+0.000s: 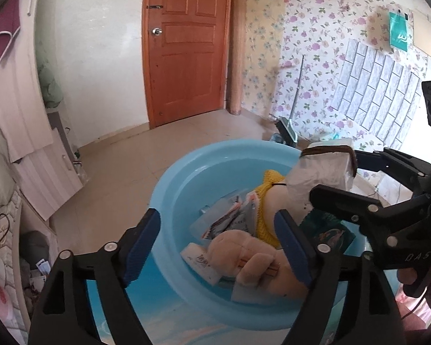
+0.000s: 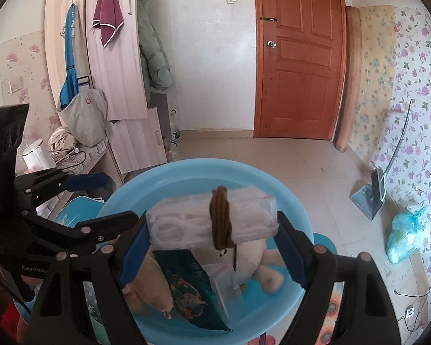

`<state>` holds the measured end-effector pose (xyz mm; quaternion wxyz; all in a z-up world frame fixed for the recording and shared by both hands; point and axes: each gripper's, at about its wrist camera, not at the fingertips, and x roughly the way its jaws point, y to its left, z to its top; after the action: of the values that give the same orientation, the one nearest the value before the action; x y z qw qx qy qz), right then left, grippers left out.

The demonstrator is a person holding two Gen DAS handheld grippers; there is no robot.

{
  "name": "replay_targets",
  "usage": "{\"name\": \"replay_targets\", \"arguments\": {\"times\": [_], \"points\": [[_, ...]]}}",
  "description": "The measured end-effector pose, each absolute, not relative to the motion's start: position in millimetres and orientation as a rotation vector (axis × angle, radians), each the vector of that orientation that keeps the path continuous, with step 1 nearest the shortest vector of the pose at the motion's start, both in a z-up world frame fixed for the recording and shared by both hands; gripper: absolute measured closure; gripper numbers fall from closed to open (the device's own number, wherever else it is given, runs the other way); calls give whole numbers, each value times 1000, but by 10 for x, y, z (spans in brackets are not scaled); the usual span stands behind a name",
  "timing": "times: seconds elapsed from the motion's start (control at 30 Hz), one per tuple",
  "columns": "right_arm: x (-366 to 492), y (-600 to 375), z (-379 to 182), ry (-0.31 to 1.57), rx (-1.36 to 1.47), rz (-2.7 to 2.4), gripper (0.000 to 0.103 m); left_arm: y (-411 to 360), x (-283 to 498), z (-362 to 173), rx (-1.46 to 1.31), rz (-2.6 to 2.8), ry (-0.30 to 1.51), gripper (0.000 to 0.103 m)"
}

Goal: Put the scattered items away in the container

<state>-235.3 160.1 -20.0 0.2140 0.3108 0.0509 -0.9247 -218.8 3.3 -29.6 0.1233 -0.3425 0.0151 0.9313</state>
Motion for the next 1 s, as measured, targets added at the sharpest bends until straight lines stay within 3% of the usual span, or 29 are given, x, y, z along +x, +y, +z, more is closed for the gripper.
{"name": "replay_targets", "arguments": {"times": [0.17,0.33,0.5,1.0], "points": [[-2282,1566,-116,142,816,-2563,21,-93,-2161,-275,-999,2733,-27,9],[-2287,1528,-107,143,822,-2559,21,-159,-2141,-263,-998,2746,-55,7],[-2335,1543,-149,124,871,-2582,9,-200,-2132,-273,-1005,2762,-56,6],[-2233,1766,-234,-2,981,-2537,9,-190,-2056,-274,-1078,2808,-91,0]]}}
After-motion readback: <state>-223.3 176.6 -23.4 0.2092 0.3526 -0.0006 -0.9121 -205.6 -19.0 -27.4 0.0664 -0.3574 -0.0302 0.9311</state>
